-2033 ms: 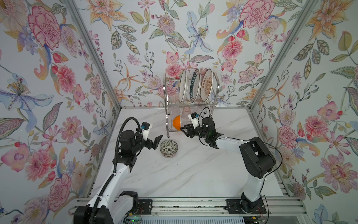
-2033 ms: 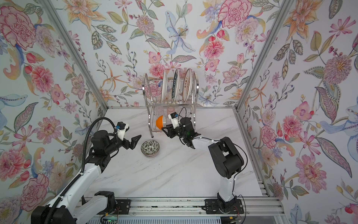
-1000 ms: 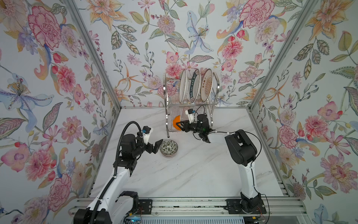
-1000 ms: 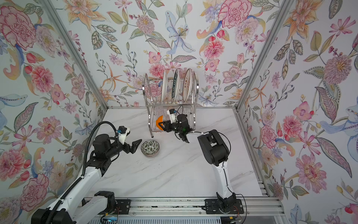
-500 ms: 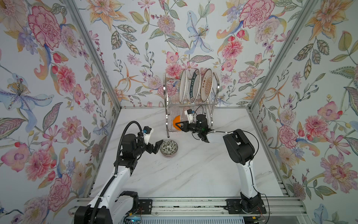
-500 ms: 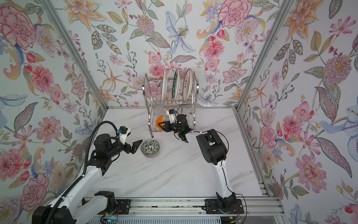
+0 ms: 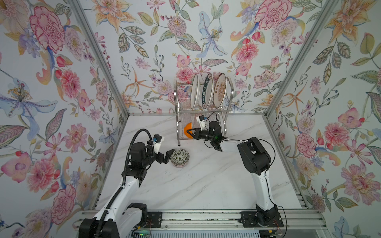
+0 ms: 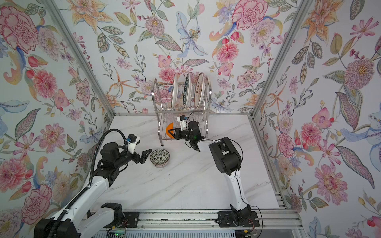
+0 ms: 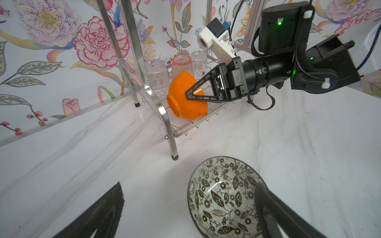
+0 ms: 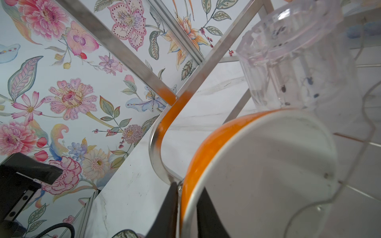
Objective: Unload the mixed dishes from the dish rack
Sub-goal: 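Close the right gripper on the rim of the orange bowl in the rack, then lift the orange bowl out of the rack with the right gripper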
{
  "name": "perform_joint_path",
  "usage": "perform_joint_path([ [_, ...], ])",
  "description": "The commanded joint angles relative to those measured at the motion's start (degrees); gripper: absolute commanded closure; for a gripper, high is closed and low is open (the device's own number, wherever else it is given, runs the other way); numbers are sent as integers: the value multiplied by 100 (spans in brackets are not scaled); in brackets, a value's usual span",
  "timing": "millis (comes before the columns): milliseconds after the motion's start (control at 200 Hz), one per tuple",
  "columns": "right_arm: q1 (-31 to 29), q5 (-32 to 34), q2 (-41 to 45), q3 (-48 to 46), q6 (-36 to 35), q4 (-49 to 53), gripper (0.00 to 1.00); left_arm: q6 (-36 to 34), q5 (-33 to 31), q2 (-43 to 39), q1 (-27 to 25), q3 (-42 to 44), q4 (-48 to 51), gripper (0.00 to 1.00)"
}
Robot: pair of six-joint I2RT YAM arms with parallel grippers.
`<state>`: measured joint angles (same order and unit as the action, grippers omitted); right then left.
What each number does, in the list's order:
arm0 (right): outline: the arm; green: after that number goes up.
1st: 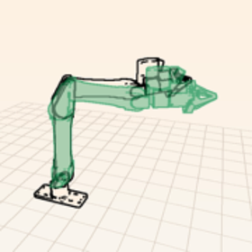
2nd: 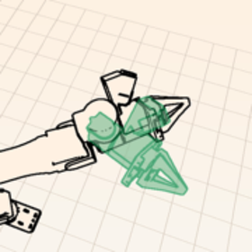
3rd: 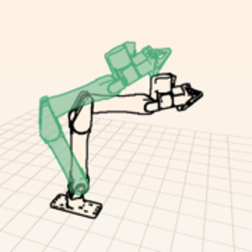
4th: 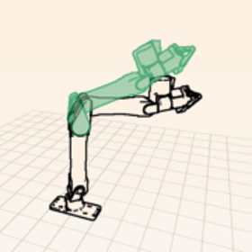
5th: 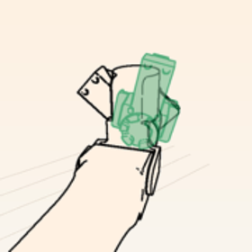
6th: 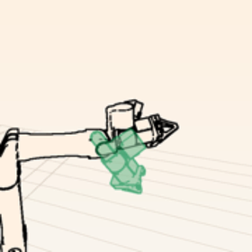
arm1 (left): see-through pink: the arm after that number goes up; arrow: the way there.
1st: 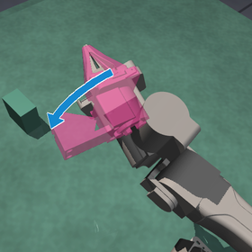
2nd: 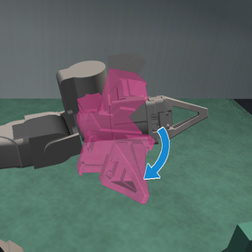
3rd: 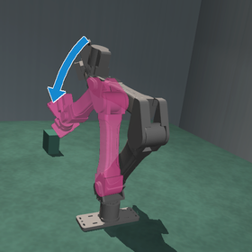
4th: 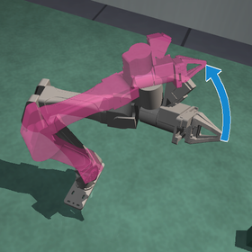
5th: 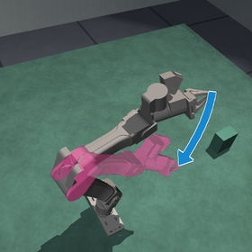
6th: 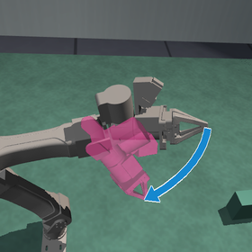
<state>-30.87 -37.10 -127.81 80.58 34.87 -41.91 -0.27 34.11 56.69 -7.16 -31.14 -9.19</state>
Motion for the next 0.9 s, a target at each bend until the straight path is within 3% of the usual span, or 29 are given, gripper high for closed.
perform_joint_path([
  [0, -15, -112, -114, 134, 182, -270, 84, -106, -50, -33, -67, 52, -48, 1],
  [576, 53, -390, -246, 186, 561, -729, 95, -127, -126, -9, -79, -39, 75, 1],
  [896, 169, -637, -494, 287, 1169, -1583, 100, -143, -140, 82, -89, -170, 265, 1],
])
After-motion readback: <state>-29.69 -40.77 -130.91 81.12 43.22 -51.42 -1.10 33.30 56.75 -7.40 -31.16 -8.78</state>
